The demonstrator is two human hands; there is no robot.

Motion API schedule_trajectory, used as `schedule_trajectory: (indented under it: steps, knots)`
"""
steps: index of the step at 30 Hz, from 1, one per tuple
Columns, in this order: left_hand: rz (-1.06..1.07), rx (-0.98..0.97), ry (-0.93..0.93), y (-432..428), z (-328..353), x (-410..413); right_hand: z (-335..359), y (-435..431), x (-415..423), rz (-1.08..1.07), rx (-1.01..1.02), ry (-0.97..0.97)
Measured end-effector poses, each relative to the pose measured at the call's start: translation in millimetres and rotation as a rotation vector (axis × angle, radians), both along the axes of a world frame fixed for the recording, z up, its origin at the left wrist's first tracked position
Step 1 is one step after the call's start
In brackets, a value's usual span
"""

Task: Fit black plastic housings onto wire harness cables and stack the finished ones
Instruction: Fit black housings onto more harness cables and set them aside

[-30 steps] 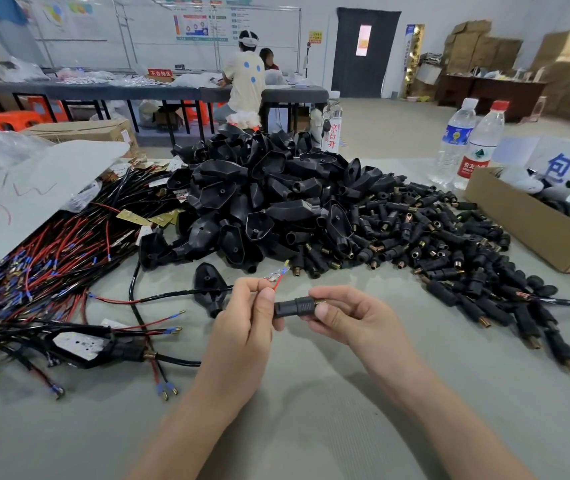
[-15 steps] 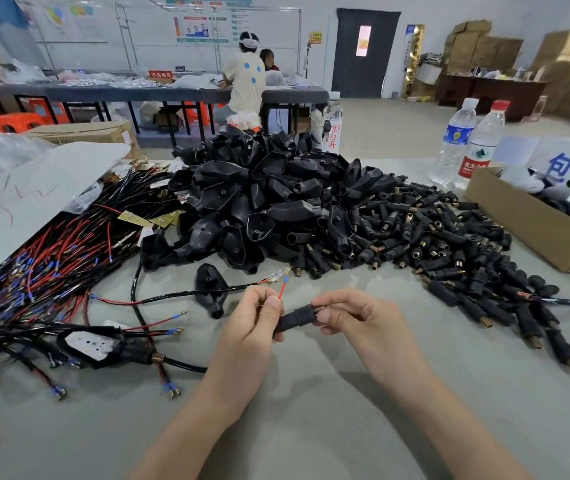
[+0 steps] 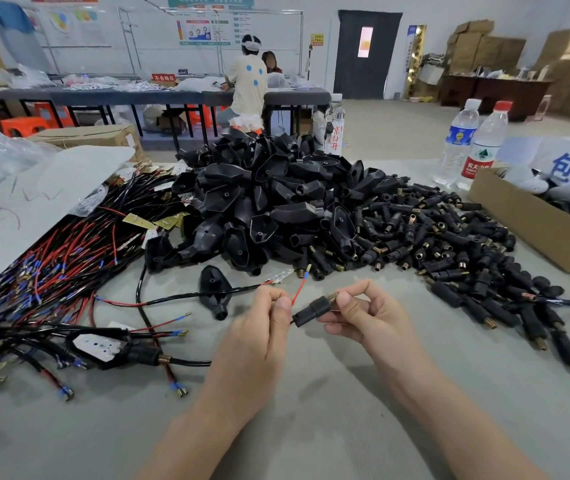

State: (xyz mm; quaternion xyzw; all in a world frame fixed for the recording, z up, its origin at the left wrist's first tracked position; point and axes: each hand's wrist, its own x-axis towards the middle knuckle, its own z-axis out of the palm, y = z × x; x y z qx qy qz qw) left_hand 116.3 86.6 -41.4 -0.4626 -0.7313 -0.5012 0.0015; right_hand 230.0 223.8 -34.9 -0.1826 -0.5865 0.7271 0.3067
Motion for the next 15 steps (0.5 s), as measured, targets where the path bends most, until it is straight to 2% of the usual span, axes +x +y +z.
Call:
schedule_trajectory:
  steps: [5, 9, 11, 15]
  knots:
    - [0.037, -0.094, 0.224, -4.9, 2.5, -5.2, 1.4, -2.6, 0.2, -0.015, 0.004, -0.018]
    - [-0.011, -0.104, 0.23, -6.8, 3.5, -10.9, 0.7, -2.9, -0.6, -0.023, 0.001, -0.04]
    - [-0.031, -0.07, 0.147, -6.7, 3.0, -10.9, 0.2, -1.4, -1.0, -0.051, -0.013, -0.044]
    - [-0.059, 0.08, -0.277, -3.8, 9.7, -6.6, 0.0, 4.8, 0.6, -0.141, -0.082, -0.025]
